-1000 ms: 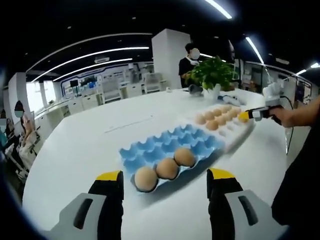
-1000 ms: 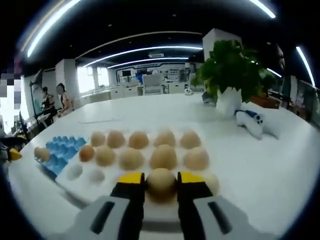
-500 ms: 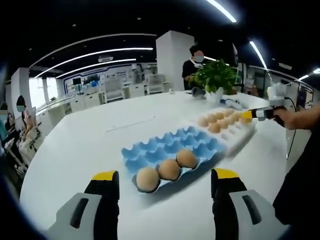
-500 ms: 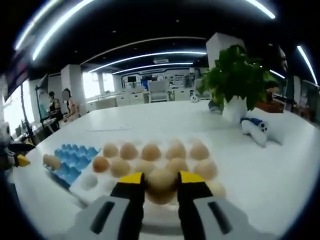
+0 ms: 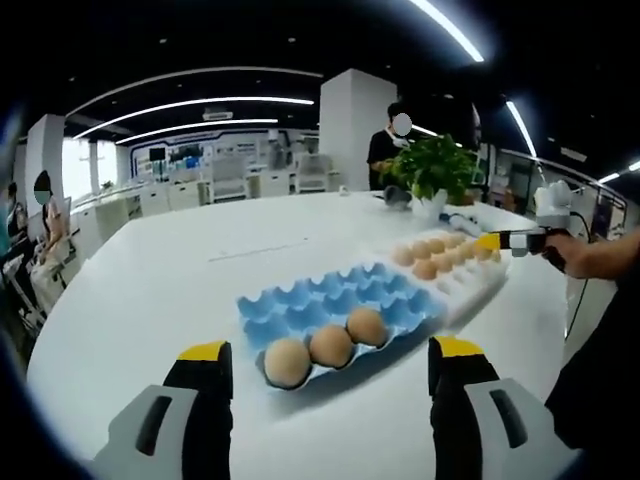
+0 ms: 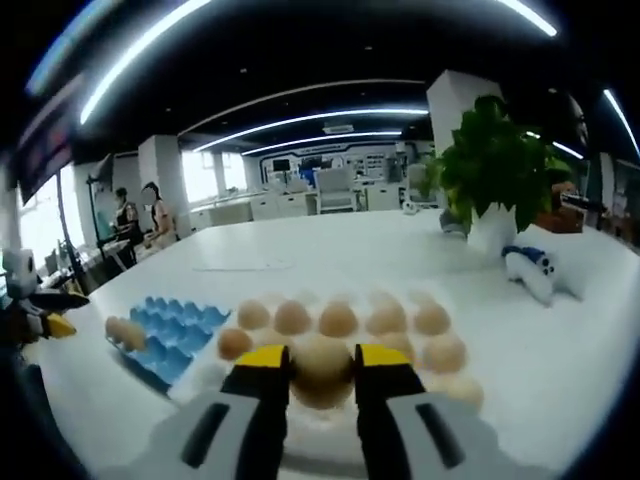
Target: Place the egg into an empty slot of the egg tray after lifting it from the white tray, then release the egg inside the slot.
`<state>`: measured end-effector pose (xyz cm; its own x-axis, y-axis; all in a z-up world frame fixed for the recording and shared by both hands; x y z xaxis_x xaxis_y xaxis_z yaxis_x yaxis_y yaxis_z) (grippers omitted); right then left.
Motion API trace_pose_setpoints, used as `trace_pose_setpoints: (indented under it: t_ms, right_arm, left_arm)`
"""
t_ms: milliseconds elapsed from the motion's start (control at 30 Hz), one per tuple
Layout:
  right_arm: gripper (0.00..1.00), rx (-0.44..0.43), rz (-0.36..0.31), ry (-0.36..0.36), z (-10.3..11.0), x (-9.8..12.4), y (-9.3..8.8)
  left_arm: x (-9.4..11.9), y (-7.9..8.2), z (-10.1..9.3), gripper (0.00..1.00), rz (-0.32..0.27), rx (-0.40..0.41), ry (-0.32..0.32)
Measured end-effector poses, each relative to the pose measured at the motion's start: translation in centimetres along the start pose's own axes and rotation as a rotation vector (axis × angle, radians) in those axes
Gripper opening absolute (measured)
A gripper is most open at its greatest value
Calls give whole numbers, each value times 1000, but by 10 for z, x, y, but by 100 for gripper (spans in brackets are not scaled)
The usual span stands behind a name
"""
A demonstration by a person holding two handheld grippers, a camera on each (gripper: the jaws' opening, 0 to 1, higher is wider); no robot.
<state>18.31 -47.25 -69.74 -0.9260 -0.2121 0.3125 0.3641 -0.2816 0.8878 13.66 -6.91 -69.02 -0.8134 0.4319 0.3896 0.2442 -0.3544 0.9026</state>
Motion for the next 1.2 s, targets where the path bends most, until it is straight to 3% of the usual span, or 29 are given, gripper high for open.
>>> trace_pose_setpoints:
  t_ms: [433, 733, 1200]
  right_arm:
    - [25, 28, 48, 161, 48, -16, -9]
    - [25, 71, 113, 319, 100, -34, -27]
    - [25, 97, 153, 400, 126, -47, -38]
  left_arm:
    - [0, -1, 1, 80, 2, -3, 6]
    - [-1, -2, 3, 79, 6, -9, 2]
    - [-1, -3, 3, 77, 15, -15, -2]
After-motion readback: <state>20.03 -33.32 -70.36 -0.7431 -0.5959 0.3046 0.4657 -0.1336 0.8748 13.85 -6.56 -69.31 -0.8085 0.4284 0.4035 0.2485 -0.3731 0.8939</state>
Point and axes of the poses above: the point that each gripper's makers call its tool centre point, and the gripper's own axes: x roughly backward along the fingers, z roughly to its left, y roughly out of its top, the point moved 9 cm from there along x, roughly backward along the fingers, and after that the axes turned 15 degrees about -x, right-handed, at the moved point
